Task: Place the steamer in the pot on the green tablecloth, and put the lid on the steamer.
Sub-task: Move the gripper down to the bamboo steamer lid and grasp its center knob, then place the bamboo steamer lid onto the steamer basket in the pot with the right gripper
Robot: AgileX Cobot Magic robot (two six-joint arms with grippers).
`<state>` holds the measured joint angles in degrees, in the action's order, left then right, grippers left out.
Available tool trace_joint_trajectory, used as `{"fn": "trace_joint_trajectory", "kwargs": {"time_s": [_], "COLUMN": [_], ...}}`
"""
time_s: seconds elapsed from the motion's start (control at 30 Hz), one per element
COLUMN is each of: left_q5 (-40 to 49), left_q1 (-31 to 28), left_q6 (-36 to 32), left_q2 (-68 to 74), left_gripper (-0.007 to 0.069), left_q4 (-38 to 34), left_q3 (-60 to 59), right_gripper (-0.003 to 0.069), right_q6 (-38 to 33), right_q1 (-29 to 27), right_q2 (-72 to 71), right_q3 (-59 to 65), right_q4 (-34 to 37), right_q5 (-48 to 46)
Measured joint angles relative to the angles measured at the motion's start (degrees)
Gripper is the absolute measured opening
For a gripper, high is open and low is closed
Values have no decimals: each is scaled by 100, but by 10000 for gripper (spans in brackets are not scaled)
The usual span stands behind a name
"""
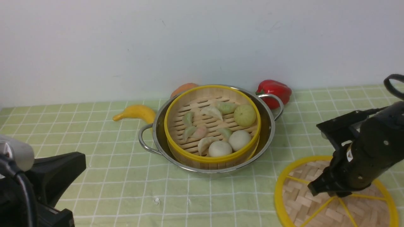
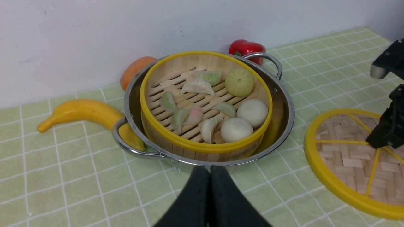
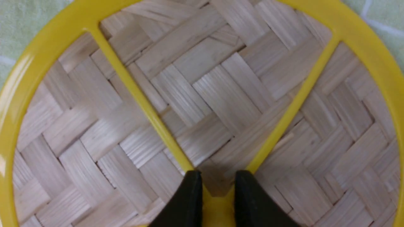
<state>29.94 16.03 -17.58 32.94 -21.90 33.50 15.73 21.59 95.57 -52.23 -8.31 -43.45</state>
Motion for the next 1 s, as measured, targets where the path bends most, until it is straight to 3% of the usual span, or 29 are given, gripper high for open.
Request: {"fn": "trace_joint_trajectory", "kwargs": {"time_s": [0.2,0.4,0.7,1.0], "left_q5": [9,19,85,151], "left_q1": [0,0,0,0], "left_q6": [0,0,-13,-39], "left_q2": [0,0,0,0], "left_gripper": [-18,-8,-8,-8], "left_q4": [0,0,5,103], "left_q3": [-6,-6,-6,-6], "right_gripper": [141,141,141,141], "right_q6": [54,-242,-866,-880], "right_q1": [0,0,97,870], "right_q2": [-314,-575,813,2796], "right_q3": [-719,-2716,-4970,-7011], "right_q4": [-329,-257,1075,995], "right_q5": [-1318,-2471,-2613,-2723]}}
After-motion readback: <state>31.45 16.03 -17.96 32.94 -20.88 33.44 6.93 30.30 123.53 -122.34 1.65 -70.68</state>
